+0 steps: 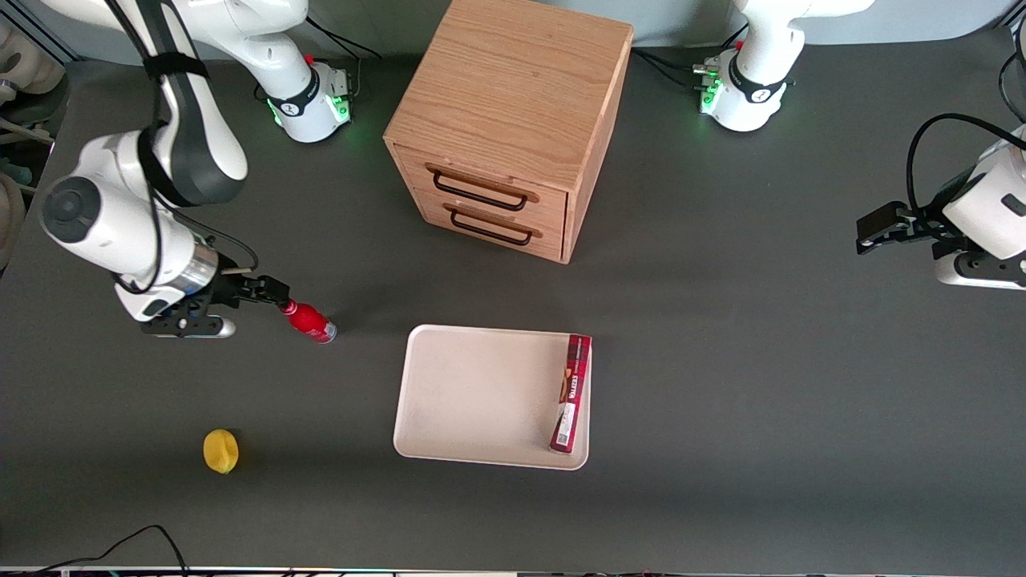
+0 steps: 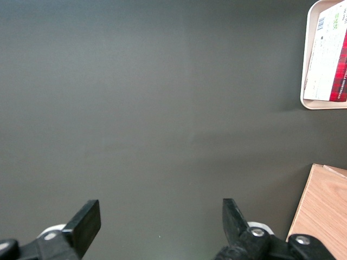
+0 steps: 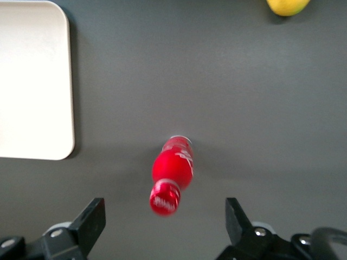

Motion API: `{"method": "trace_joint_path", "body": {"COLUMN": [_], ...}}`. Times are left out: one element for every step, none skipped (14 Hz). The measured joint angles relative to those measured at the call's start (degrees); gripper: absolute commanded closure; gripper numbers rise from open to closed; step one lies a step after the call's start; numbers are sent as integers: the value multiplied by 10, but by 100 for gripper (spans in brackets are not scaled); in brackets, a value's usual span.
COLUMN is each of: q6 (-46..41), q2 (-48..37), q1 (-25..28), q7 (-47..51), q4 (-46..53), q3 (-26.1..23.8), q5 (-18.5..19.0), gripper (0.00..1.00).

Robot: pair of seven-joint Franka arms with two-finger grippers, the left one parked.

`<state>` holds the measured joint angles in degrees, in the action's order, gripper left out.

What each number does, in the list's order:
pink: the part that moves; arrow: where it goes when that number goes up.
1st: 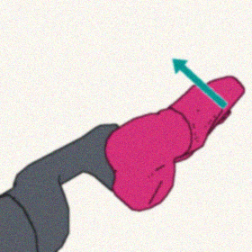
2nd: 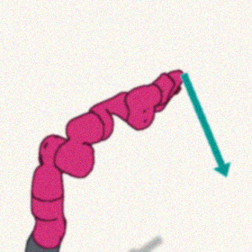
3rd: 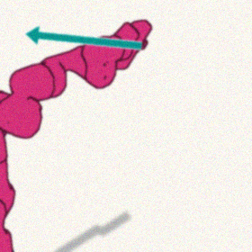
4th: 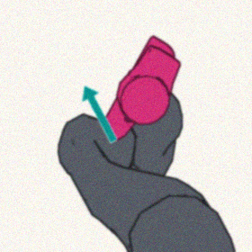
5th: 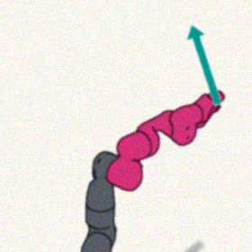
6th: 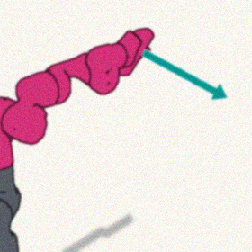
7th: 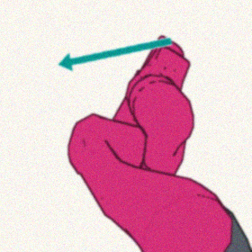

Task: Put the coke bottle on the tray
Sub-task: 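Close the right gripper around the bottle's neck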

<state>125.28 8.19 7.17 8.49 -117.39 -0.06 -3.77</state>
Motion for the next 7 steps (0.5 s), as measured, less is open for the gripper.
{"method": "trace_joint_path", "body": {"q6": [22, 36, 48, 56, 61, 62, 63], "q2": [11, 19, 23, 24, 24, 24, 24], "q1": [0, 0, 0, 0, 0, 0, 0], "q7": [0, 0, 0, 0, 0, 0, 0], "q4": [-9, -16, -24, -32, -36, -38, -39], "q3": [-1, -1, -1, -1, -1, -1, -3], "q5": [0, 0, 0, 0, 0, 0, 0], "gripper": [13, 28, 53, 72, 90, 100, 100]}}
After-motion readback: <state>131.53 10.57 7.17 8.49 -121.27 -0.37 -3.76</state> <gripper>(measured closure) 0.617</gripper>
